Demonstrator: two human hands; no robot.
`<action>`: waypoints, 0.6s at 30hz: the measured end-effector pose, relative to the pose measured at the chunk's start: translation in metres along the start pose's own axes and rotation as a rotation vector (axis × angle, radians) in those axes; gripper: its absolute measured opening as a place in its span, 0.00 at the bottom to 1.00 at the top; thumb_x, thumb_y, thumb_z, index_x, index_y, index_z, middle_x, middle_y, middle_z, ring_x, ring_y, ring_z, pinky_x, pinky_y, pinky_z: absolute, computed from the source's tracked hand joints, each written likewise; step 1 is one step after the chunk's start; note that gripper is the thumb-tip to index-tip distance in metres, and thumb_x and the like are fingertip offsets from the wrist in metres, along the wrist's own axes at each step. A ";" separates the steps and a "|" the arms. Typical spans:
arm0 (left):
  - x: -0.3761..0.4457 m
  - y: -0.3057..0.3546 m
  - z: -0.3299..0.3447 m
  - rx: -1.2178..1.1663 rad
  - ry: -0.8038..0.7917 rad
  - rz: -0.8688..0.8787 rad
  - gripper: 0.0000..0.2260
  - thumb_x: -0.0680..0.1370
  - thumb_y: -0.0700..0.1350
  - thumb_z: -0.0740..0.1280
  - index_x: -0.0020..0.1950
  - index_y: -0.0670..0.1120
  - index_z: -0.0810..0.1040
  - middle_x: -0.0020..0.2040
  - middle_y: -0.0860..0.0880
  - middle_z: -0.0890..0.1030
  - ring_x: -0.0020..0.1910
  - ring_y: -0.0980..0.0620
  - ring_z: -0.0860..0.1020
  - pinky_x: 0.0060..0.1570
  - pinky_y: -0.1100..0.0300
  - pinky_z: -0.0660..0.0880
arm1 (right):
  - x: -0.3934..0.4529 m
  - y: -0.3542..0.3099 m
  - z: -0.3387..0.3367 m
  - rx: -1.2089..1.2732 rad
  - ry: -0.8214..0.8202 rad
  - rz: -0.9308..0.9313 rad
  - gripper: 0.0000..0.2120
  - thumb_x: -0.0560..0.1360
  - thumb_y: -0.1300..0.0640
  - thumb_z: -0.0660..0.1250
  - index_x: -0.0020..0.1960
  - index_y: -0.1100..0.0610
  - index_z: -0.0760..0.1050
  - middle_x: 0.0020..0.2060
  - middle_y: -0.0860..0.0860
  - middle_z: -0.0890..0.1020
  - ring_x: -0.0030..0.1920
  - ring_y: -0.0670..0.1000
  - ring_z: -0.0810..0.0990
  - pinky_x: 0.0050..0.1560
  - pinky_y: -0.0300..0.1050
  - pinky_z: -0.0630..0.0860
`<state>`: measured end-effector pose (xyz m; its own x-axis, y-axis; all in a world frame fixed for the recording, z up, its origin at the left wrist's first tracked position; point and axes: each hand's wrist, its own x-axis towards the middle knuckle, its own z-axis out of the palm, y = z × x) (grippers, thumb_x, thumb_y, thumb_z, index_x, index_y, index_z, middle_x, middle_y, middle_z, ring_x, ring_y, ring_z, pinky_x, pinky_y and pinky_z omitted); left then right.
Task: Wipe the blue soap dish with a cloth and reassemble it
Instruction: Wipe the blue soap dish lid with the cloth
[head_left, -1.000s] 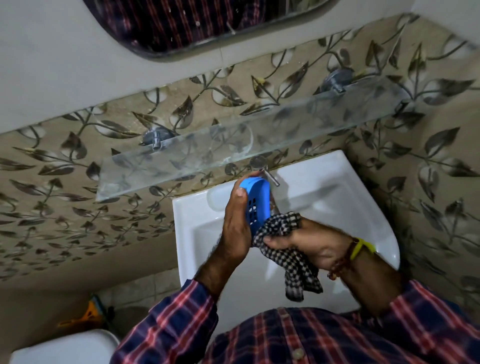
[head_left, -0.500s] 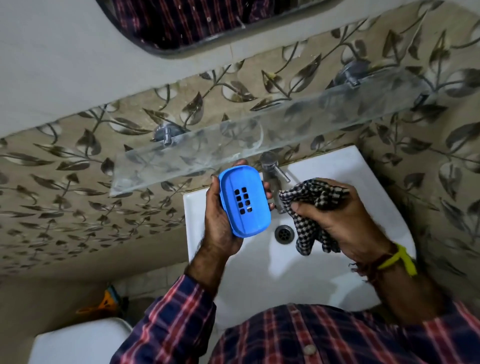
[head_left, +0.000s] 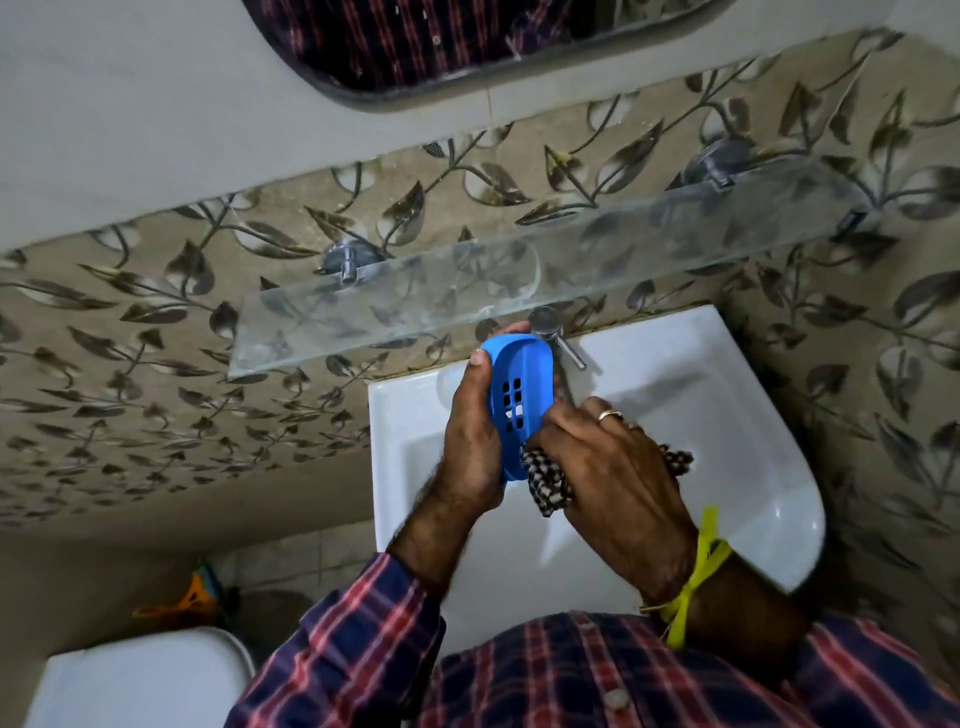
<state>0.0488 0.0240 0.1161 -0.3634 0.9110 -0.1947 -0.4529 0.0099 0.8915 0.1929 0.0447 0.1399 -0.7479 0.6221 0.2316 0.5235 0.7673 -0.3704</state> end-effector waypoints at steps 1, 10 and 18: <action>0.000 0.000 0.002 -0.006 0.009 0.007 0.24 0.76 0.65 0.60 0.64 0.53 0.80 0.50 0.39 0.80 0.45 0.42 0.78 0.46 0.51 0.77 | -0.001 -0.003 0.000 0.009 -0.024 0.012 0.12 0.68 0.68 0.69 0.49 0.55 0.79 0.48 0.50 0.80 0.48 0.55 0.77 0.43 0.53 0.78; 0.001 -0.003 0.015 0.258 -0.053 0.185 0.22 0.82 0.60 0.55 0.67 0.49 0.74 0.50 0.45 0.81 0.42 0.48 0.78 0.41 0.56 0.76 | 0.011 0.013 -0.003 0.777 -0.166 0.370 0.14 0.69 0.75 0.65 0.43 0.60 0.84 0.37 0.52 0.85 0.37 0.46 0.83 0.37 0.39 0.79; 0.008 -0.011 0.003 0.240 -0.012 0.054 0.22 0.79 0.65 0.55 0.57 0.57 0.84 0.47 0.48 0.85 0.47 0.47 0.82 0.52 0.45 0.75 | 0.000 0.038 0.002 1.791 -0.287 0.667 0.10 0.69 0.71 0.69 0.45 0.61 0.83 0.39 0.55 0.85 0.41 0.51 0.85 0.44 0.43 0.82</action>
<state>0.0530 0.0326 0.1053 -0.3713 0.9178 -0.1409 -0.2259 0.0579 0.9724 0.2126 0.0736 0.1242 -0.7668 0.5189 -0.3777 -0.1142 -0.6894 -0.7153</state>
